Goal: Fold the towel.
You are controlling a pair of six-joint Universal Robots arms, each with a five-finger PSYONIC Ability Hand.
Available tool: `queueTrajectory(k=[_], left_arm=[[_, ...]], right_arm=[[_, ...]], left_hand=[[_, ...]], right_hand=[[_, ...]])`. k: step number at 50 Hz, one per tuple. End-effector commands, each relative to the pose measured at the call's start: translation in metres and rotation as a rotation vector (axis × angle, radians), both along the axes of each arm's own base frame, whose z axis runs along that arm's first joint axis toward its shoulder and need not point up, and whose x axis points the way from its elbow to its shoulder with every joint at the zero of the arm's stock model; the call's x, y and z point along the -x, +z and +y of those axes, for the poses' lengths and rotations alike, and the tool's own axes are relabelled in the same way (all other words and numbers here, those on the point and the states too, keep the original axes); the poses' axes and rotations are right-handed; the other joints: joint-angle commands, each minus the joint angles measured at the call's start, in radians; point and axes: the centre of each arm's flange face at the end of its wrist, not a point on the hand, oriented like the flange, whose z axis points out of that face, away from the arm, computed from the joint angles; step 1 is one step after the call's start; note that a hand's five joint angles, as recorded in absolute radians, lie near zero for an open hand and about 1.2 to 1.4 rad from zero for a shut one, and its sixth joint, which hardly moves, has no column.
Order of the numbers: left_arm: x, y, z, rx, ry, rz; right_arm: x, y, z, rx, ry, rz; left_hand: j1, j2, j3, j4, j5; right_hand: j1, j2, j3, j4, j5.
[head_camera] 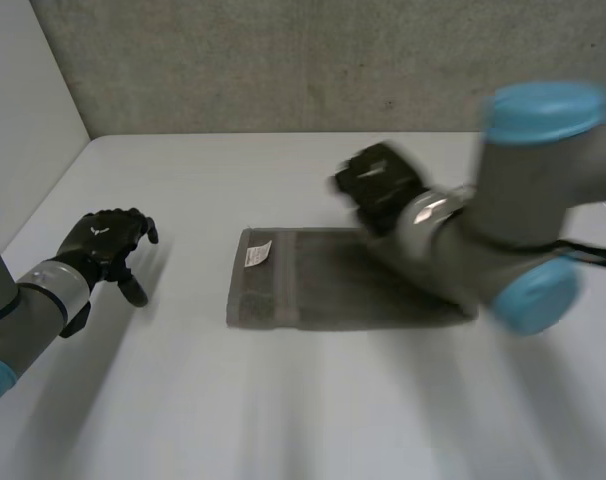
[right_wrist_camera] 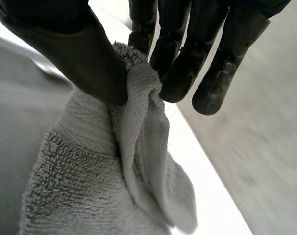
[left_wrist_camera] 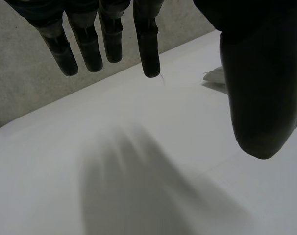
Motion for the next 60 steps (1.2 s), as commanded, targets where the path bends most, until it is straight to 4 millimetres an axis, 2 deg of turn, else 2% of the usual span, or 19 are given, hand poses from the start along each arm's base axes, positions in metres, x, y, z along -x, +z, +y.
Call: queueTrajectory(k=[1,2,3,4,5,6,12,16,21,26,34,43,46,47,48,49,51,57,60], left_arm=[[0.000,0.000,0.000,0.000,-0.001,0.000],[0.000,0.000,0.000,0.000,-0.002,-0.001],[0.000,0.000,0.000,0.000,-0.002,-0.001],[0.000,0.000,0.000,0.000,-0.002,-0.001],[0.000,0.000,0.000,0.000,-0.002,-0.001],[0.000,0.000,0.000,0.000,-0.002,-0.001],[0.000,-0.001,0.000,-0.001,-0.002,-0.001],[0.001,-0.002,0.000,-0.006,-0.003,-0.002],[0.007,-0.003,0.005,-0.009,-0.023,-0.002],[0.012,-0.005,0.011,-0.016,-0.045,-0.002],[0.024,-0.006,0.019,0.004,-0.084,-0.002],[0.025,-0.007,0.020,0.004,-0.087,-0.002],[0.024,-0.007,0.020,0.004,-0.085,-0.002],[0.024,-0.007,0.020,0.004,-0.085,-0.002],[0.024,-0.007,0.020,0.003,-0.084,-0.002],[0.024,-0.007,0.020,0.003,-0.084,-0.002],[0.024,-0.007,0.020,0.003,-0.084,-0.002],[0.025,-0.004,0.019,0.012,-0.085,-0.001],[0.025,-0.003,0.017,0.018,-0.084,-0.001]], right_arm=[[-0.065,-0.039,0.070,-0.020,0.176,0.050],[-0.075,-0.047,0.079,-0.025,0.203,0.058],[-0.081,-0.054,0.084,-0.031,0.219,0.063],[-0.081,-0.054,0.084,-0.031,0.219,0.063],[-0.085,-0.058,0.084,-0.028,0.215,0.067],[-0.085,-0.059,0.082,-0.025,0.199,0.071],[-0.075,-0.042,0.071,-0.009,0.134,0.051],[-0.057,-0.029,0.059,-0.008,0.086,0.046],[-0.017,-0.024,0.035,-0.047,-0.010,0.056],[0.041,-0.050,0.008,-0.193,-0.134,0.027],[0.101,-0.090,-0.014,-0.353,-0.228,-0.046],[0.113,-0.103,-0.019,-0.352,-0.258,-0.057],[0.113,-0.103,-0.023,-0.315,-0.259,-0.062],[0.113,-0.102,-0.025,-0.302,-0.258,-0.066],[0.113,-0.102,-0.025,-0.301,-0.258,-0.066],[0.113,-0.102,-0.026,-0.291,-0.258,-0.068],[0.112,-0.100,-0.028,-0.282,-0.260,-0.070],[0.102,-0.079,-0.037,-0.212,-0.235,-0.093],[0.080,-0.055,-0.029,-0.160,-0.168,-0.113]], left_hand=[[-0.043,-0.043,-0.049,-0.053,-0.019],[-0.043,-0.043,-0.049,-0.053,-0.019],[-0.043,-0.043,-0.049,-0.053,-0.019],[-0.043,-0.043,-0.049,-0.053,-0.019],[-0.043,-0.043,-0.049,-0.053,-0.019],[-0.043,-0.043,-0.049,-0.053,-0.019],[-0.043,-0.043,-0.049,-0.053,-0.019],[-0.043,-0.043,-0.049,-0.053,-0.019],[-0.043,-0.043,-0.049,-0.053,-0.019],[-0.043,-0.043,-0.049,-0.053,-0.019],[-0.043,-0.043,-0.049,-0.053,-0.019],[-0.040,-0.040,-0.046,-0.050,-0.016],[-0.043,-0.043,-0.049,-0.053,-0.019],[-0.043,-0.043,-0.049,-0.053,-0.019],[-0.043,-0.043,-0.049,-0.053,-0.019],[-0.043,-0.043,-0.049,-0.053,-0.019],[-0.043,-0.043,-0.049,-0.053,-0.019],[-0.043,-0.043,-0.049,-0.053,-0.019],[-0.043,-0.043,-0.049,-0.053,-0.019]], right_hand=[[0.080,0.095,0.064,0.062,0.086],[0.052,0.067,0.036,0.034,0.057],[-0.344,-0.329,-0.360,-0.362,-0.338],[-0.348,-0.332,-0.363,-0.365,-0.342],[-0.769,-0.754,-0.785,-0.787,-0.764],[-0.890,-0.874,-0.905,-0.907,-0.884],[-0.941,-0.926,-0.957,-0.959,-0.935],[-0.938,-0.923,-0.954,-0.956,-0.932],[-0.932,-0.917,-0.948,-0.950,-0.926],[-0.911,-0.896,-0.927,-0.929,-0.906],[-0.844,-0.829,-0.860,-0.862,-0.838],[-0.671,-0.655,-0.686,-0.688,-0.665],[-0.400,-0.385,-0.416,-0.418,-0.395],[-0.177,-0.162,-0.193,-0.195,-0.171],[-0.174,-0.159,-0.190,-0.192,-0.169],[0.061,0.076,0.045,0.043,0.067],[0.080,0.095,0.064,0.062,0.086],[0.080,0.095,0.064,0.062,0.086],[0.080,0.095,0.064,0.062,0.086]])
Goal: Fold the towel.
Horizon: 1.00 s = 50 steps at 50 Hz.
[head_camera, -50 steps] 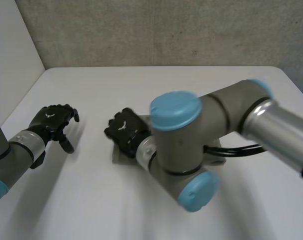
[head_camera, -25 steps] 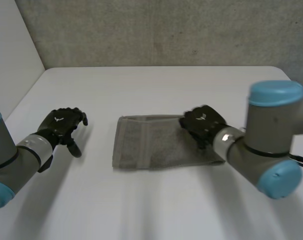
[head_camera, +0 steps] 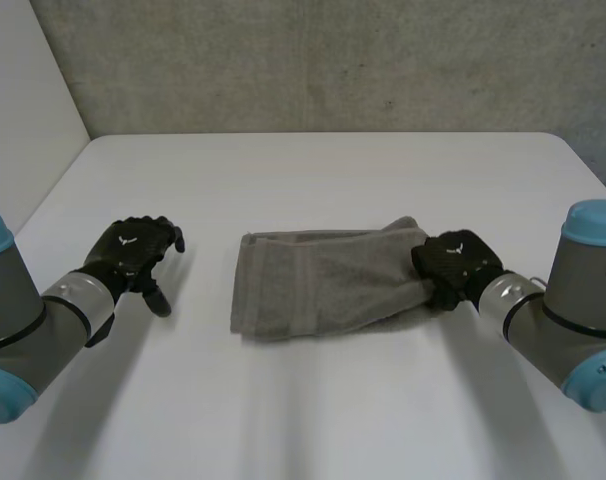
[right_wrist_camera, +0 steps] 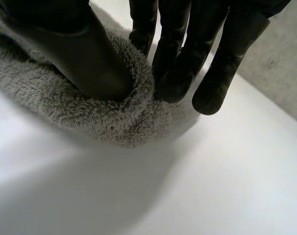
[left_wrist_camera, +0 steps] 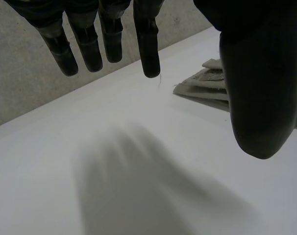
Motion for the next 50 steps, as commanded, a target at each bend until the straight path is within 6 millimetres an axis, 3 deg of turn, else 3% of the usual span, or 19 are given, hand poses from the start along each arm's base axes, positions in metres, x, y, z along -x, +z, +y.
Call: queueTrajectory(k=[1,2,4,6,7,9,10,12,19,20,21,22,23,24,29,31,36,43,50], left_arm=[[0.001,0.006,-0.004,0.021,0.000,0.003],[0.001,0.010,-0.005,0.034,0.002,0.008],[0.002,0.018,-0.007,0.057,0.002,0.017],[0.003,0.025,-0.008,0.079,0.001,0.025],[0.003,0.031,-0.009,0.097,0.001,0.031],[0.005,0.038,-0.008,0.118,-0.004,0.037],[0.007,0.045,-0.008,0.139,-0.010,0.047],[0.011,0.052,-0.007,0.161,-0.018,0.069],[0.019,0.075,-0.008,0.192,-0.017,0.212],[0.020,0.078,-0.008,0.185,-0.015,0.249],[0.022,0.081,-0.008,0.179,-0.017,0.284],[0.022,0.081,-0.008,0.178,-0.017,0.285],[0.025,0.082,-0.007,0.169,-0.021,0.310],[0.029,0.082,-0.007,0.157,-0.030,0.328],[0.041,0.075,-0.005,0.129,-0.057,0.348],[0.046,0.071,-0.005,0.116,-0.065,0.347],[0.058,0.059,-0.003,0.084,-0.090,0.342],[0.075,0.033,0.007,-0.009,-0.123,0.343],[0.083,-0.007,0.028,-0.166,-0.132,0.321]], right_arm=[[-0.046,0.048,0.014,0.118,0.130,-0.043],[-0.046,0.048,0.014,0.118,0.131,-0.043],[-0.087,0.060,0.042,0.124,0.256,-0.053],[-0.106,0.060,0.057,0.114,0.316,-0.051],[-0.106,0.060,0.057,0.114,0.317,-0.051],[-0.138,0.055,0.082,0.088,0.407,-0.041],[-0.138,0.055,0.083,0.088,0.408,-0.041],[-0.164,0.041,0.105,0.058,0.469,-0.019],[-0.192,0.004,0.131,0.026,0.501,0.035],[-0.192,0.000,0.129,0.026,0.481,0.045],[-0.192,0.000,0.129,0.026,0.481,0.046],[-0.191,-0.002,0.127,0.027,0.462,0.055],[-0.191,-0.002,0.127,0.027,0.461,0.055],[-0.189,-0.001,0.126,0.028,0.446,0.058],[-0.177,0.021,0.117,0.043,0.385,0.041],[-0.159,0.038,0.106,0.044,0.340,0.018],[-0.131,0.050,0.085,0.023,0.252,-0.006],[-0.110,0.042,0.060,-0.023,0.181,-0.032],[-0.113,0.015,0.046,-0.128,0.174,-0.094]], left_hand=[[-0.043,-0.043,-0.049,-0.053,-0.019],[-0.043,-0.043,-0.049,-0.053,-0.019],[-0.043,-0.043,-0.049,-0.053,-0.019],[-0.046,-0.046,-0.052,-0.056,-0.022],[-0.046,-0.046,-0.052,-0.056,-0.022],[-0.046,-0.046,-0.052,-0.056,-0.022],[-0.049,-0.049,-0.055,-0.059,-0.025],[-0.049,-0.049,-0.055,-0.059,-0.025],[-0.046,-0.046,-0.052,-0.056,-0.022],[-0.043,-0.043,-0.049,-0.053,-0.019],[-0.040,-0.040,-0.046,-0.050,-0.016],[-0.040,-0.040,-0.046,-0.050,-0.016],[-0.040,-0.040,-0.046,-0.050,-0.016],[-0.037,-0.037,-0.043,-0.047,-0.013],[-0.029,-0.028,-0.034,-0.038,-0.004],[-0.029,-0.028,-0.034,-0.038,-0.004],[-0.029,-0.028,-0.034,-0.038,-0.004],[-0.026,-0.025,-0.031,-0.035,-0.001],[-0.020,-0.019,-0.025,-0.030,0.005]], right_hand=[[0.120,0.151,0.072,0.062,0.087],[0.120,0.151,0.072,0.062,0.087],[0.120,0.151,0.072,0.062,0.087],[0.120,0.151,0.072,0.062,0.087],[0.120,0.151,0.072,0.062,0.087],[0.120,0.151,0.072,0.062,0.087],[0.120,0.151,0.072,0.062,0.087],[0.120,0.151,0.072,0.062,0.087],[0.120,0.151,0.072,0.062,0.087],[-0.251,-0.220,-0.299,-0.309,-0.284],[-0.255,-0.224,-0.303,-0.313,-0.288],[-0.709,-0.677,-0.756,-0.766,-0.741],[-0.713,-0.682,-0.761,-0.771,-0.746],[-0.946,-0.915,-0.993,-1.003,-0.978],[-1.016,-0.984,-1.063,-1.073,-1.048],[-1.019,-0.987,-1.066,-1.076,-1.051],[-1.019,-0.987,-1.066,-1.076,-1.051],[-1.013,-0.982,-1.060,-1.070,-1.045],[-1.010,-0.979,-1.057,-1.067,-1.042]])
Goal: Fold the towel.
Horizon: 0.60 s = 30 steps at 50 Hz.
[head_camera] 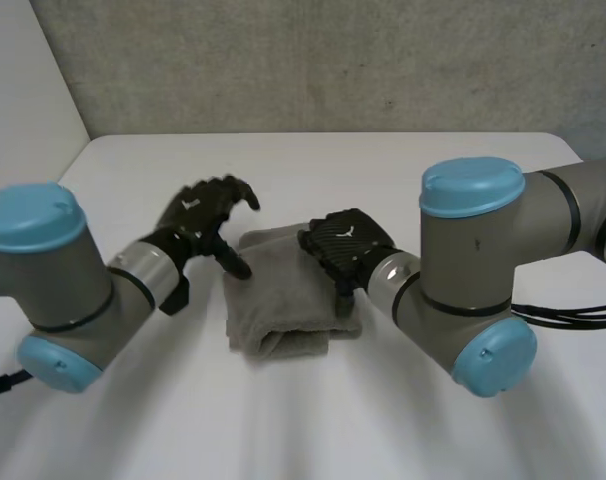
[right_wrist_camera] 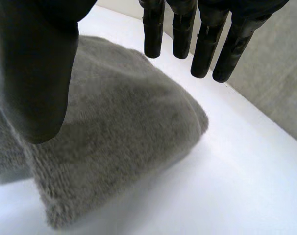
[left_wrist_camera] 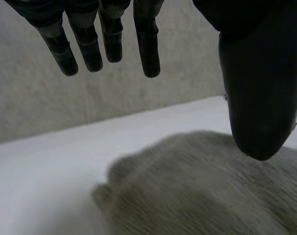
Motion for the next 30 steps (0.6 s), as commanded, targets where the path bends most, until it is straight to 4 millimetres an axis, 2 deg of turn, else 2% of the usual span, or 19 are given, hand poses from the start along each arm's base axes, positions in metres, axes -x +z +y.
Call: queueTrajectory(k=[1,4,6,10,15,17,18,19,20,21,22,23,24,25,26,27,28,29,30], left_arm=[[0.006,-0.042,0.021,-0.154,-0.032,-0.044],[0.005,-0.050,0.022,-0.174,-0.032,-0.054],[0.004,-0.062,0.023,-0.204,-0.020,-0.072],[0.002,-0.066,0.019,-0.204,0.011,-0.082],[0.000,-0.057,0.014,-0.187,0.040,-0.081],[-0.001,-0.035,0.011,-0.150,0.045,-0.064],[-0.001,-0.035,0.011,-0.150,0.045,-0.063],[0.000,-0.022,0.010,-0.121,0.046,-0.050],[0.000,-0.022,0.010,-0.120,0.046,-0.050],[0.000,-0.008,0.008,-0.087,0.046,-0.035],[0.001,0.004,0.006,-0.055,0.046,-0.020],[0.001,0.005,0.006,-0.055,0.046,-0.020],[0.003,0.017,0.005,-0.026,0.043,-0.006],[0.004,0.030,0.005,-0.001,0.042,0.005],[0.004,0.030,0.005,-0.001,0.042,0.005],[0.003,0.042,0.004,0.014,0.045,0.013],[0.003,0.054,0.004,0.025,0.046,0.018],[0.003,0.054,0.004,0.025,0.046,0.018],[0.002,0.065,0.005,0.030,0.049,0.022]], right_arm=[[-0.002,-0.026,-0.013,-0.099,-0.006,-0.044],[-0.005,-0.038,-0.017,-0.128,-0.010,-0.046],[-0.006,-0.045,-0.019,-0.137,-0.014,-0.038],[-0.005,-0.056,-0.021,-0.157,-0.023,-0.022],[-0.001,-0.051,-0.023,-0.156,-0.040,-0.026],[0.001,-0.046,-0.025,-0.149,-0.047,-0.034],[0.003,-0.037,-0.026,-0.136,-0.055,-0.047],[0.003,-0.037,-0.026,-0.136,-0.055,-0.047],[0.005,-0.027,-0.026,-0.125,-0.064,-0.068],[0.008,-0.015,-0.028,-0.112,-0.079,-0.094],[0.008,-0.014,-0.028,-0.112,-0.079,-0.094],[0.010,-0.003,-0.028,-0.102,-0.089,-0.120],[0.013,0.010,-0.029,-0.088,-0.102,-0.149],[0.013,0.010,-0.029,-0.087,-0.102,-0.150],[0.016,0.023,-0.030,-0.072,-0.115,-0.178],[0.020,0.038,-0.032,-0.052,-0.139,-0.209],[0.020,0.038,-0.032,-0.052,-0.140,-0.209],[0.025,0.052,-0.034,-0.029,-0.167,-0.237],[0.030,0.066,-0.035,-0.006,-0.196,-0.266]], left_hand=[[-0.020,-0.019,-0.025,-0.030,0.003],[-0.017,-0.016,-0.022,-0.027,0.006],[-0.014,-0.014,-0.020,-0.024,0.009],[-0.014,-0.013,-0.019,-0.024,0.009],[-0.014,-0.013,-0.019,-0.024,0.009],[-0.017,-0.016,-0.022,-0.027,0.006],[-0.017,-0.016,-0.022,-0.027,0.006],[-0.017,-0.016,-0.022,-0.027,0.006],[-0.017,-0.016,-0.022,-0.027,0.006],[-0.017,-0.016,-0.022,-0.027,0.006],[-0.014,-0.014,-0.020,-0.024,0.009],[-0.014,-0.013,-0.019,-0.024,0.009],[-0.011,-0.011,-0.017,-0.021,0.012],[-0.005,-0.005,-0.011,-0.015,0.018],[-0.005,-0.005,-0.011,-0.015,0.018],[0.009,0.010,0.004,0.000,0.033],[0.027,0.027,0.021,0.017,0.050],[0.027,0.028,0.022,0.017,0.050],[0.033,0.033,0.027,0.023,0.056]], right_hand=[[-0.073,-0.077,-0.063,-0.051,-0.015],[-0.073,-0.077,-0.063,-0.051,-0.015],[-0.070,-0.074,-0.060,-0.048,-0.012],[-0.070,-0.074,-0.060,-0.048,-0.012],[-0.073,-0.077,-0.063,-0.050,-0.015],[-0.079,-0.083,-0.069,-0.056,-0.021],[-0.088,-0.091,-0.078,-0.065,-0.030],[-0.088,-0.091,-0.078,-0.065,-0.030],[-0.105,-0.109,-0.095,-0.083,-0.047],[-0.158,-0.161,-0.148,-0.135,-0.100],[-0.158,-0.162,-0.148,-0.136,-0.100],[-0.166,-0.169,-0.156,-0.143,-0.108],[-0.166,-0.169,-0.156,-0.143,-0.108],[-0.166,-0.169,-0.156,-0.143,-0.108],[-0.166,-0.169,-0.156,-0.143,-0.108],[-0.166,-0.169,-0.156,-0.143,-0.108],[-0.166,-0.169,-0.156,-0.143,-0.108],[-0.166,-0.169,-0.156,-0.143,-0.108],[-0.166,-0.169,-0.156,-0.143,-0.108]])
